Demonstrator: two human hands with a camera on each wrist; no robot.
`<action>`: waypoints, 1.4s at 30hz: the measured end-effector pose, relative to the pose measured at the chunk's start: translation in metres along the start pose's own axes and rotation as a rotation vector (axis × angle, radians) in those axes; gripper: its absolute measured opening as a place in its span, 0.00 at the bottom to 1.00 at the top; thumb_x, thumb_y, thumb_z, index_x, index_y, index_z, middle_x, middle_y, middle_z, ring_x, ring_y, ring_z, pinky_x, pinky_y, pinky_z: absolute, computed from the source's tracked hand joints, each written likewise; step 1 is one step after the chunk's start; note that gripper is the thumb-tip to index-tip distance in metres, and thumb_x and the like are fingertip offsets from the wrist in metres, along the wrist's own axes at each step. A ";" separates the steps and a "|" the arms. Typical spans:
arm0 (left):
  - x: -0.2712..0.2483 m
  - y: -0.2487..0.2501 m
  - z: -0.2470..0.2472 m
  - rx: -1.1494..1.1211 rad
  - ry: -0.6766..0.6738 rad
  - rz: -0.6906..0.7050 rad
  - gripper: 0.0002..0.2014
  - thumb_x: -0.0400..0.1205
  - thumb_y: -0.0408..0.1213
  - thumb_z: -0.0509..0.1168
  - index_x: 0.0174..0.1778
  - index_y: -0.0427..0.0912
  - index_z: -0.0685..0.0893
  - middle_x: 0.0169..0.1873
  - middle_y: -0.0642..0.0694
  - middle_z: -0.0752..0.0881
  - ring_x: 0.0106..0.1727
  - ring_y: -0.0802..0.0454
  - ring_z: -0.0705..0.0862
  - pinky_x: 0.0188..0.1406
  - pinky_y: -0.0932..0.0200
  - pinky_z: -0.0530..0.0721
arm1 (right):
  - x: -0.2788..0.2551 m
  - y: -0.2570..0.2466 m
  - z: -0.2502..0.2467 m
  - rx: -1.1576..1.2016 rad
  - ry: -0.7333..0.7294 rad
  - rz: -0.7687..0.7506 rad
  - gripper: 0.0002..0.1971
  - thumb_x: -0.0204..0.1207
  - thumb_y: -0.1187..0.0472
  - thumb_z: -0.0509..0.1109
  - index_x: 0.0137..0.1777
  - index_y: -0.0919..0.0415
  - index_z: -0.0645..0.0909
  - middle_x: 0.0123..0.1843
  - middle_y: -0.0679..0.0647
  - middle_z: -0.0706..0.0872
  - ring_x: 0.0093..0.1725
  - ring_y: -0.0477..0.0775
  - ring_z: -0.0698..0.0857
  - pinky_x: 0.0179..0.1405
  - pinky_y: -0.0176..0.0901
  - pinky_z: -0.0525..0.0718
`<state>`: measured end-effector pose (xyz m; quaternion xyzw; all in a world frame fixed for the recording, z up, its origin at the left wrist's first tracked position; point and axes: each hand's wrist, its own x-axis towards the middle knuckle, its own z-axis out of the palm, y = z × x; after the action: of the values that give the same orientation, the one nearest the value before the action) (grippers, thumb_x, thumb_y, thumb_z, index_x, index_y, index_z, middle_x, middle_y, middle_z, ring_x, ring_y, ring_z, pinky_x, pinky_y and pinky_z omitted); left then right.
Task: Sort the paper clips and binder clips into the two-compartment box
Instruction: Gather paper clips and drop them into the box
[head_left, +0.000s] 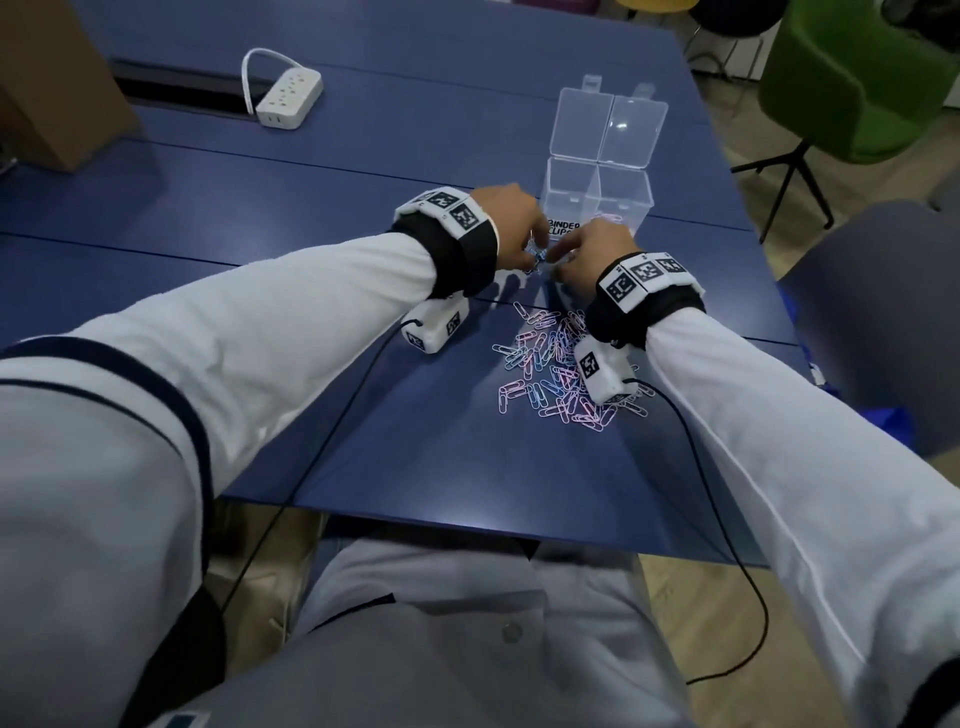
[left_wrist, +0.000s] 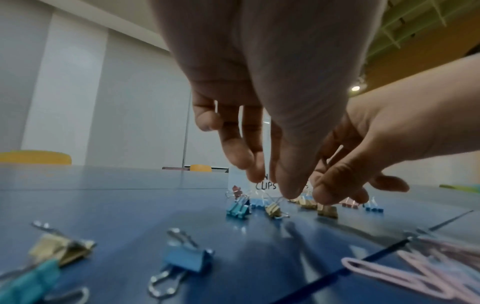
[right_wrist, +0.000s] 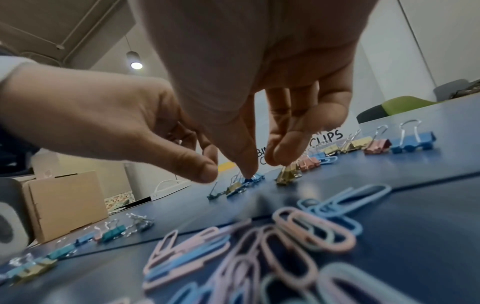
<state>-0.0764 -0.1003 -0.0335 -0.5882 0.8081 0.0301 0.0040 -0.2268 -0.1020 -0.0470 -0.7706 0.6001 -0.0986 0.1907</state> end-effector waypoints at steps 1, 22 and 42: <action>0.004 0.000 0.001 0.006 -0.021 -0.006 0.15 0.74 0.48 0.71 0.57 0.55 0.87 0.49 0.48 0.90 0.52 0.44 0.86 0.42 0.60 0.75 | 0.001 0.000 -0.001 -0.004 0.002 -0.002 0.12 0.70 0.62 0.73 0.50 0.47 0.90 0.53 0.54 0.90 0.48 0.57 0.89 0.56 0.50 0.88; -0.003 -0.016 0.015 -0.116 -0.020 0.072 0.10 0.75 0.43 0.71 0.52 0.54 0.89 0.44 0.52 0.89 0.41 0.52 0.82 0.45 0.57 0.83 | -0.002 0.006 -0.001 -0.018 -0.082 -0.073 0.11 0.67 0.63 0.76 0.45 0.47 0.92 0.41 0.51 0.91 0.45 0.56 0.89 0.52 0.48 0.89; -0.004 0.012 0.017 -0.100 -0.065 0.140 0.22 0.66 0.62 0.74 0.53 0.58 0.88 0.43 0.57 0.86 0.41 0.54 0.82 0.40 0.58 0.81 | -0.023 0.030 -0.013 -0.005 -0.133 -0.084 0.06 0.67 0.61 0.81 0.44 0.52 0.92 0.37 0.47 0.88 0.45 0.49 0.87 0.51 0.41 0.86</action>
<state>-0.0870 -0.0923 -0.0493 -0.5283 0.8443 0.0896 -0.0014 -0.2641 -0.0885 -0.0453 -0.8005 0.5534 -0.0538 0.2239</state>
